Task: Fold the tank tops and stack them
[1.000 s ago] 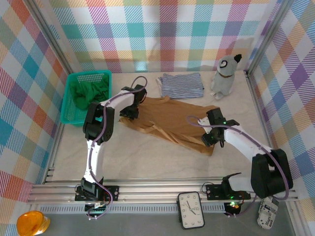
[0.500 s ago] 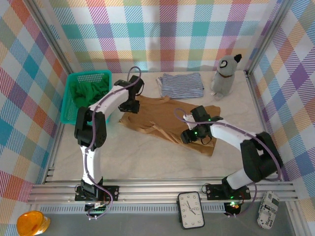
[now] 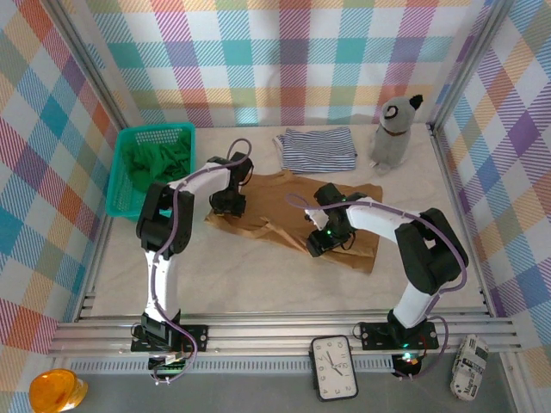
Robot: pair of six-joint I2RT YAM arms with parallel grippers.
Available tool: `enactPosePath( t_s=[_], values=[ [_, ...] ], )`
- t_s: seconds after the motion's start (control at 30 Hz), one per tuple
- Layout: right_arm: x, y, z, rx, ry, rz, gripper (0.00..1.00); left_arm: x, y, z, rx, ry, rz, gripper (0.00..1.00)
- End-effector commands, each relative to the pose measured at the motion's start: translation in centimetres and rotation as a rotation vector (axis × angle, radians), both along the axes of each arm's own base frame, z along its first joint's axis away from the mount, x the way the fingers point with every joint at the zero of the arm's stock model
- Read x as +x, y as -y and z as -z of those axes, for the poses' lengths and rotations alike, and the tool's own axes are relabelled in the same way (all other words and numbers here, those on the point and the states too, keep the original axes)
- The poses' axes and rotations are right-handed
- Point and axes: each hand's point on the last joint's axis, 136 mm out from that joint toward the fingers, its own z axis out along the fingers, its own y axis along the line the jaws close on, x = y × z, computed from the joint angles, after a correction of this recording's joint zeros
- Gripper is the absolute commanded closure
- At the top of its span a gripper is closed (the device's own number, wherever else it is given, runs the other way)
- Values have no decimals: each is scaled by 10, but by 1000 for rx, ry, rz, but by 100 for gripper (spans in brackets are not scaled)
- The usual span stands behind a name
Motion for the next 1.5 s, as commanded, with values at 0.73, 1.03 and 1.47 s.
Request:
enactPosePath(
  t_s=[0.73,1.03,1.47],
  values=[
    [122,103,-58,71,273,246,32,42,77,-73,-345,178,-27,56],
    [193,143,-33,28,290,320,34,101,126,-51,-432,230,-21,55],
    [215,134,-5,71,187,291,39,118,144,-21,-440,176,0,57]
  ],
)
